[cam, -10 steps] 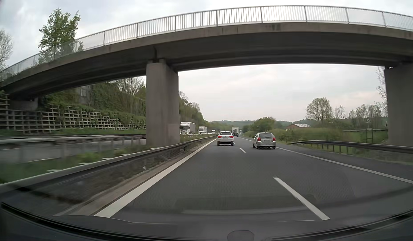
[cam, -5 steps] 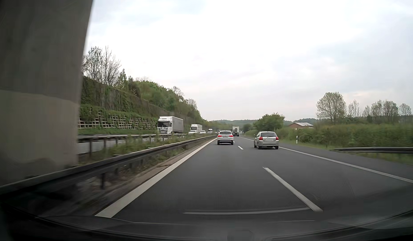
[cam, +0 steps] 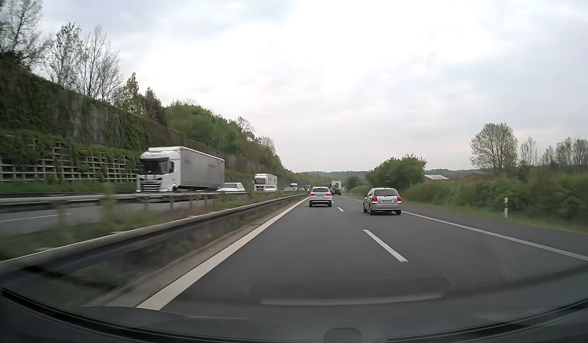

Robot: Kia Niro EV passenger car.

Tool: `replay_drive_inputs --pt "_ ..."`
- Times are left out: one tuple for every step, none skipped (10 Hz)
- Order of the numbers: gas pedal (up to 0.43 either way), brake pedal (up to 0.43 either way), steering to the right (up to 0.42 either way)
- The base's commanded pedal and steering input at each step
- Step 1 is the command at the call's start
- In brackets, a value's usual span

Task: Follow the waypoints while adhering to traffic rules and regulations

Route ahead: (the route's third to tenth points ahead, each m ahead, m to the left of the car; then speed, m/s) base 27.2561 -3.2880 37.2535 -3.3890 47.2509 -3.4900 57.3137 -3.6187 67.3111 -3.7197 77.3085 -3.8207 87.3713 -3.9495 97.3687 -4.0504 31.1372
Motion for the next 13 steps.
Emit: replay_drive_inputs --pt "0.197 0.000 0.001" --pt "0.197 0.000 0.001" --pt "0.197 0.000 0.001" --pt "0.197 0.000 0.001" --pt "0.197 0.000 0.000" --pt "0.197 0.000 0.001" --pt "0.197 0.000 0.001" --pt "0.197 0.000 0.001" --pt "0.197 0.000 0.001" --pt "0.197 0.000 0.001" --pt "0.197 0.000 0.001" --pt "0.197 0.000 0.001" --pt "0.197 0.000 0.001"
